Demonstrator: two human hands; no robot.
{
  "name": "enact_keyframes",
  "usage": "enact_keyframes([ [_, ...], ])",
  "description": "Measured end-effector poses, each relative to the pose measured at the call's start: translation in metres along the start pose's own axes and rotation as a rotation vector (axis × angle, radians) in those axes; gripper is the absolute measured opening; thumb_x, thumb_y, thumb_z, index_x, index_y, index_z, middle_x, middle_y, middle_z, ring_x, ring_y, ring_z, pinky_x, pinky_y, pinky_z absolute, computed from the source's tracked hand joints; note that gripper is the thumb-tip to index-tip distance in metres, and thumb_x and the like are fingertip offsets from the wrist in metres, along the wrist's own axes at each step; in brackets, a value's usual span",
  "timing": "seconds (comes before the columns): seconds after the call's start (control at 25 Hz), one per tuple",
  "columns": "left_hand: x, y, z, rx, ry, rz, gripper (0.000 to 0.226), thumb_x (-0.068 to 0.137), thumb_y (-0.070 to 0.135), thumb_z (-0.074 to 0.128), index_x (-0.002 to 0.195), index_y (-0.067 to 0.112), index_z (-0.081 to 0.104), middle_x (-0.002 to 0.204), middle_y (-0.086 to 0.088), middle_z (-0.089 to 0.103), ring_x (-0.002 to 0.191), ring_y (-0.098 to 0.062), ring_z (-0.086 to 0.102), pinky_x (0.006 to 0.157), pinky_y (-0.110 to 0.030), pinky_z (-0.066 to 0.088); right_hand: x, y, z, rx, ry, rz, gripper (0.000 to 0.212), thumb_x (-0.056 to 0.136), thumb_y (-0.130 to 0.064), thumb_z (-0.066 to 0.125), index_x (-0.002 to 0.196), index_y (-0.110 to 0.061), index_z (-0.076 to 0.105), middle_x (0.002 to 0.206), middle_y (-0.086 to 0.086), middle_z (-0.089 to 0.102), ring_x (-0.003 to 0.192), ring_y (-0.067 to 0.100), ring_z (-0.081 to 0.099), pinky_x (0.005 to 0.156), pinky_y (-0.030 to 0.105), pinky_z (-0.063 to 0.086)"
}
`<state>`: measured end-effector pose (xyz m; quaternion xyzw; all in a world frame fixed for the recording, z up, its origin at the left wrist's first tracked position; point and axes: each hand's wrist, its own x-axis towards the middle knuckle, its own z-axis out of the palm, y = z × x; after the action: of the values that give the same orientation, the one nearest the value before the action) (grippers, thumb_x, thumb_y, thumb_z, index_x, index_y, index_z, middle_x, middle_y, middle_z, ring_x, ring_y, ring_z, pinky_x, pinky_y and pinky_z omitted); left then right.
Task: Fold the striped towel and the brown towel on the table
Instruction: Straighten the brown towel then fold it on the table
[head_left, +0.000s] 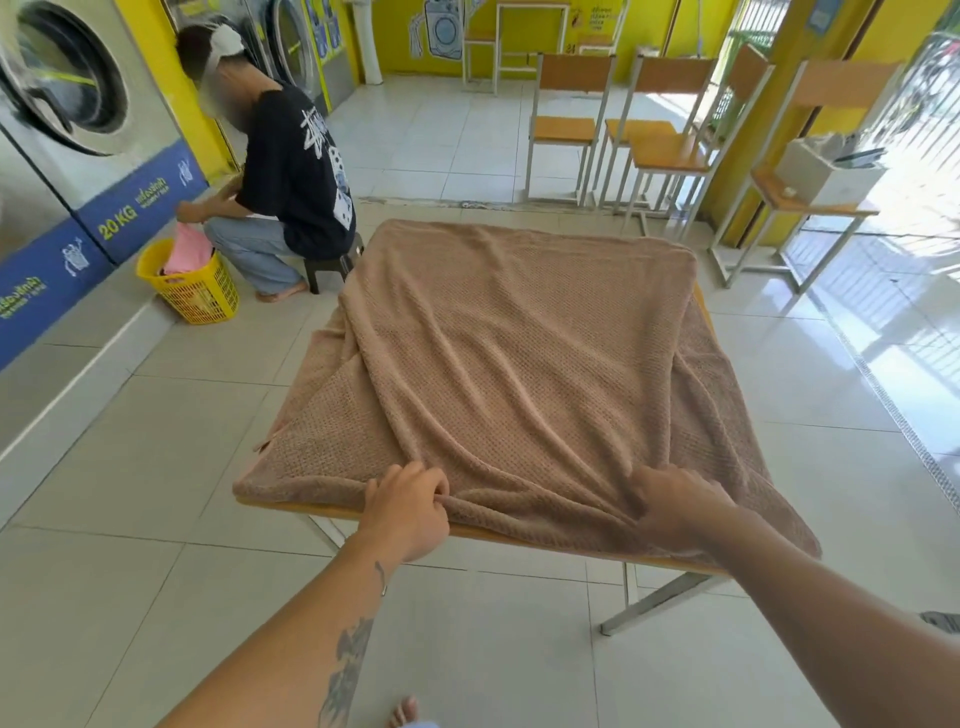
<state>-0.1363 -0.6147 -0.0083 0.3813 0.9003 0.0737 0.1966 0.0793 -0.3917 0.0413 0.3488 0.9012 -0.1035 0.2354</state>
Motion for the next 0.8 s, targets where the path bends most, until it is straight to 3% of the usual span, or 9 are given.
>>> enact_keyframes([
  [0.12, 0.009, -0.01, -0.008, 0.001, -0.071, 0.07, 0.014, 0.096, 0.028, 0.047, 0.1, 0.034, 0.059, 0.109, 0.009, 0.055, 0.109, -0.018, 0.046, 0.1, -0.043, 0.038, 0.006, -0.038, 0.007, 0.134, 0.015, -0.031, 0.049, 0.084, -0.028, 0.056, 0.131, -0.025, 0.043, 0.129, 0.005, 0.043, 0.121, 0.03, 0.044, 0.098, 0.046, 0.044],
  [0.28, 0.016, -0.02, -0.014, -0.033, -0.112, 0.115, 0.015, 0.099, 0.028, 0.046, 0.096, 0.03, 0.061, 0.107, 0.006, 0.061, 0.107, -0.021, 0.053, 0.095, -0.041, 0.044, 0.006, -0.067, 0.037, 0.065, 0.008, 0.049, 0.06, 0.08, -0.026, 0.058, 0.136, -0.026, 0.036, 0.129, 0.006, 0.036, 0.122, 0.03, 0.036, 0.098, 0.045, 0.046],
  [0.36, 0.018, -0.024, -0.015, -0.015, -0.134, 0.133, 0.015, 0.099, 0.028, 0.047, 0.097, 0.03, 0.062, 0.108, 0.005, 0.063, 0.106, -0.022, 0.054, 0.092, -0.039, 0.045, 0.004, -0.069, 0.047, 0.05, 0.116, 0.079, 0.05, 0.082, -0.022, 0.055, 0.132, -0.025, 0.043, 0.124, 0.004, 0.042, 0.116, 0.028, 0.041, 0.091, 0.04, 0.048],
  [0.48, 0.018, -0.024, -0.016, 0.009, -0.201, 0.123, 0.015, 0.097, 0.028, 0.049, 0.097, 0.032, 0.064, 0.108, 0.003, 0.064, 0.104, -0.023, 0.055, 0.089, -0.037, 0.045, -0.003, -0.064, 0.046, 0.087, 0.167, 0.065, 0.026, 0.084, -0.016, 0.05, 0.108, -0.021, 0.057, 0.109, 0.0, 0.052, 0.107, 0.024, 0.049, 0.083, 0.035, 0.047],
  [0.6, 0.017, -0.02, -0.019, 0.022, -0.284, 0.114, 0.017, 0.095, 0.025, 0.05, 0.084, 0.033, 0.06, 0.105, 0.002, 0.064, 0.1, -0.023, 0.056, 0.092, -0.04, 0.048, -0.006, -0.059, 0.039, 0.081, 0.073, 0.032, 0.014, 0.081, -0.014, 0.048, 0.09, -0.02, 0.058, 0.096, -0.003, 0.057, 0.094, 0.02, 0.053, 0.07, 0.032, 0.043],
  [0.8, 0.007, -0.02, -0.02, -0.065, -0.342, 0.12, 0.017, 0.093, 0.027, 0.054, 0.081, 0.033, 0.064, 0.101, 0.004, 0.064, 0.094, -0.021, 0.06, 0.09, -0.042, 0.052, -0.005, -0.054, 0.026, 0.026, -0.109, -0.007, 0.015, 0.082, -0.022, 0.051, 0.092, -0.021, 0.062, 0.091, -0.003, 0.063, 0.085, 0.019, 0.06, 0.068, 0.032, 0.05],
])
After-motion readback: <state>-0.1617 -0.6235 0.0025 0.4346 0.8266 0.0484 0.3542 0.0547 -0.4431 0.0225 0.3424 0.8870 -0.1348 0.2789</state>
